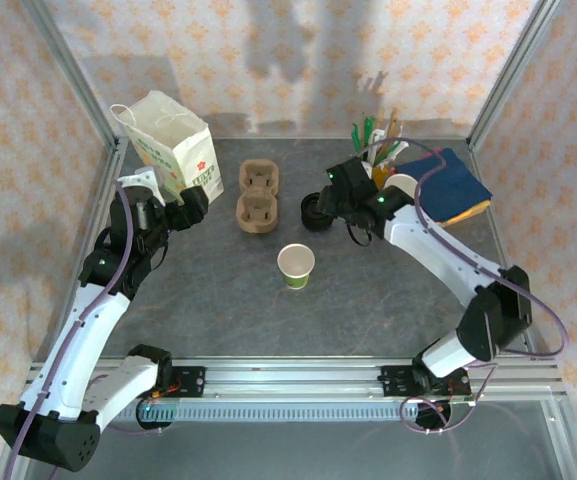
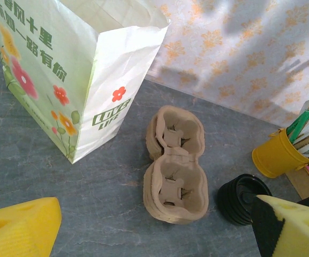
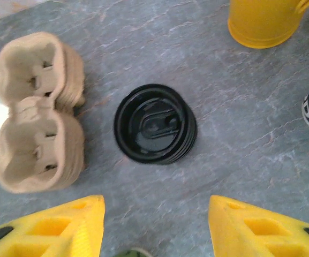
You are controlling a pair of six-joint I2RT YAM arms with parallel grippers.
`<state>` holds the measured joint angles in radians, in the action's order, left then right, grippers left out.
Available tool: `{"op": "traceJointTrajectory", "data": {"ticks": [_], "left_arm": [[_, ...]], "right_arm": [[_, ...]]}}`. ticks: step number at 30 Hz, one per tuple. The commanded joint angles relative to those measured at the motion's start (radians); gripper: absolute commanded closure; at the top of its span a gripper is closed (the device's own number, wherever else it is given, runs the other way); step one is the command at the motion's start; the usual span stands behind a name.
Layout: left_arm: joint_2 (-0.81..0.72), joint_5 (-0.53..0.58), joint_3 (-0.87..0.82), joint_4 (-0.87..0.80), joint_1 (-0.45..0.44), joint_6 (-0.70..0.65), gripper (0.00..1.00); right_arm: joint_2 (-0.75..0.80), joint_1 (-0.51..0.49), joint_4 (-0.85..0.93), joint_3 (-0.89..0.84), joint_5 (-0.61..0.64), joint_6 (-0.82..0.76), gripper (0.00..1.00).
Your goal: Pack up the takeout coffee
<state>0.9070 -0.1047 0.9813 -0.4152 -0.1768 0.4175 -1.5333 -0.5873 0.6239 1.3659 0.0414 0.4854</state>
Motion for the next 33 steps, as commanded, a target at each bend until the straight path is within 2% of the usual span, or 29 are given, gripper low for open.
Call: {"op": "traceJointTrajectory", "data": {"ticks": [1,13,25,33], "left_arm": [[-0.022,-0.004,0.028,-0.015,-0.006,-0.016,0.07],[-0.002,-0.027,0.002,0.045,-0.006,0.012,0.07],[0.007,-0.031,-0.005,0.047,-0.006,0.013,0.07],[0.002,-0.029,-0.011,0.046,-0.006,0.01,0.07]], "right_arm": [[-0.074,0.037,-0.013,0.05,0.009,-0.03,0.47],[-0.277,0.089,-0.012,0.133,-0.033,-0.077,0.5],[-0.387,0.107,-0.024,0.167,-0.092,-0.096,0.57],[-0.419,0.11,-0.032,0.185,-0.106,-0.102,0.72]]}}
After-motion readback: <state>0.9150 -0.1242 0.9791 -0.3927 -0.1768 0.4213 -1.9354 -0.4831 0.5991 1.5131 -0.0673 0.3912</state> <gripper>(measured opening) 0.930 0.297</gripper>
